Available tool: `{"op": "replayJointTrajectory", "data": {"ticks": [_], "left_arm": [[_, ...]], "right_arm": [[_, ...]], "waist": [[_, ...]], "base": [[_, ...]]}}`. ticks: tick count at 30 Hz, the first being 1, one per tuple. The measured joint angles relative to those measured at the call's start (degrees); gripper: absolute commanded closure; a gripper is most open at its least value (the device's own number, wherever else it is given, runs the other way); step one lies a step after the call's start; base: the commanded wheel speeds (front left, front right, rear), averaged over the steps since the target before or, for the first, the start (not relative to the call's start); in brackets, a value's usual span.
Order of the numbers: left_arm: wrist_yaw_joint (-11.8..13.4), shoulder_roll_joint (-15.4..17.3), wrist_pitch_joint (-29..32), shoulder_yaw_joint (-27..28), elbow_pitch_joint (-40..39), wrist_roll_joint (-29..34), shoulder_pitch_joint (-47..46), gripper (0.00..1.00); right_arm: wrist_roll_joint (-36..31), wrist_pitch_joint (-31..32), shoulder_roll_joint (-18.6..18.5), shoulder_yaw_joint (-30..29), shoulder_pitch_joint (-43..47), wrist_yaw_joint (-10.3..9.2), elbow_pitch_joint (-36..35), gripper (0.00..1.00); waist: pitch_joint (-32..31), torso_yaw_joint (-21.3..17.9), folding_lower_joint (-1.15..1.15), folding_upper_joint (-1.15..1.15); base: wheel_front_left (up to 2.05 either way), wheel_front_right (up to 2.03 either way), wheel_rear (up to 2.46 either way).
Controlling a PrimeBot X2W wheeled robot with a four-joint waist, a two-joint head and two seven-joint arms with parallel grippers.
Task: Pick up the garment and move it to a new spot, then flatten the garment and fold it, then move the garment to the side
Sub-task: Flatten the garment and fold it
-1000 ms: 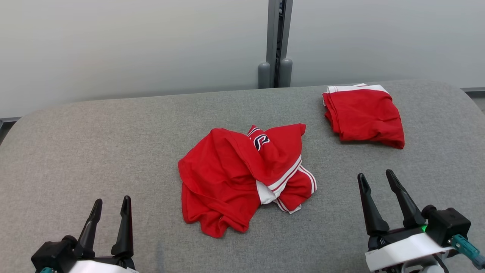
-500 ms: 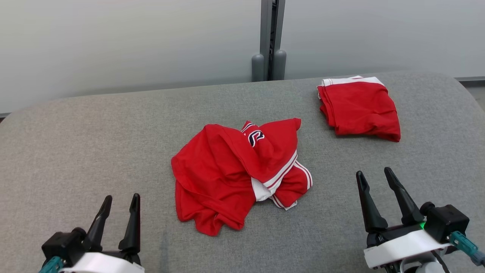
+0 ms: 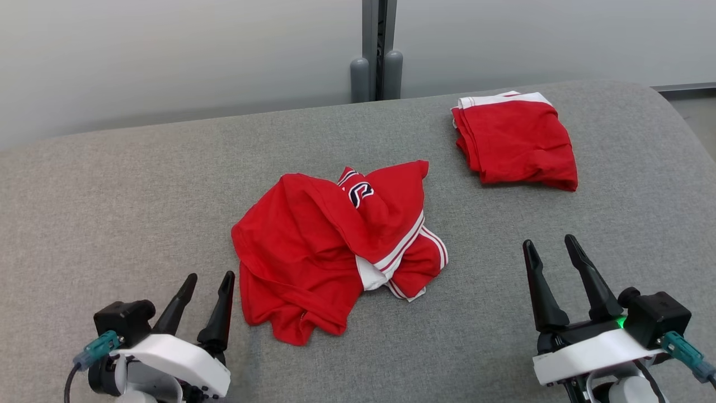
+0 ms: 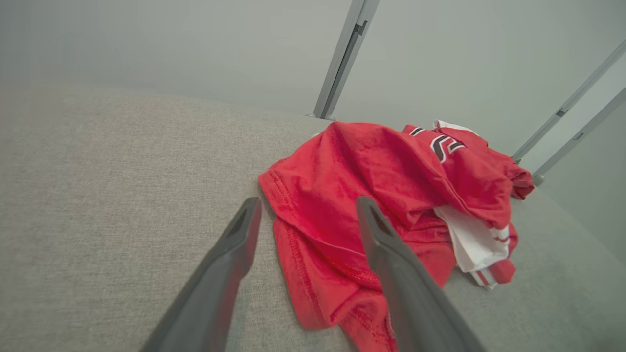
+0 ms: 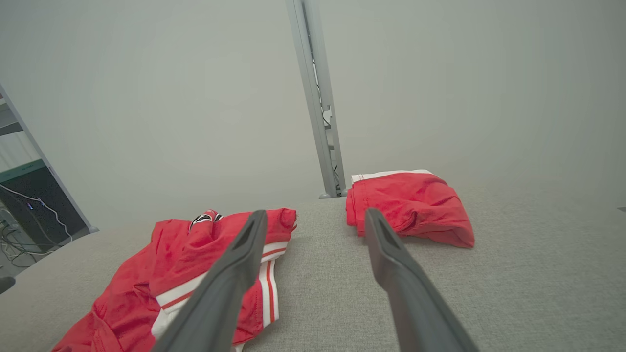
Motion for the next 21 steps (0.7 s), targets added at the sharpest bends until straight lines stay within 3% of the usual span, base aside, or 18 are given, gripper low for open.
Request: {"op": "replayJointTrajectory", "data": {"ticks": [10,21], "left_arm": [[-2.89,1.15,6.57,-2.08,14.23,-4.65,-11.34,0.0],[-3.44,3.39,16.34,-5.82,27.14,-13.16,-23.35,0.0]], "right_arm": [[-0.35,0.0,0.32,0.91,-2.23,0.0,0.11,0.0],[-0.54,0.0,0.48,1.53,-3.57,0.0,0.38,0.0]], "waist": [[1.9,-0.84,0.0,0.0],[3.92,-3.94,0.0,0.0]], "base": [[0.0,0.0,0.0],[0.0,0.0,0.0]]}}
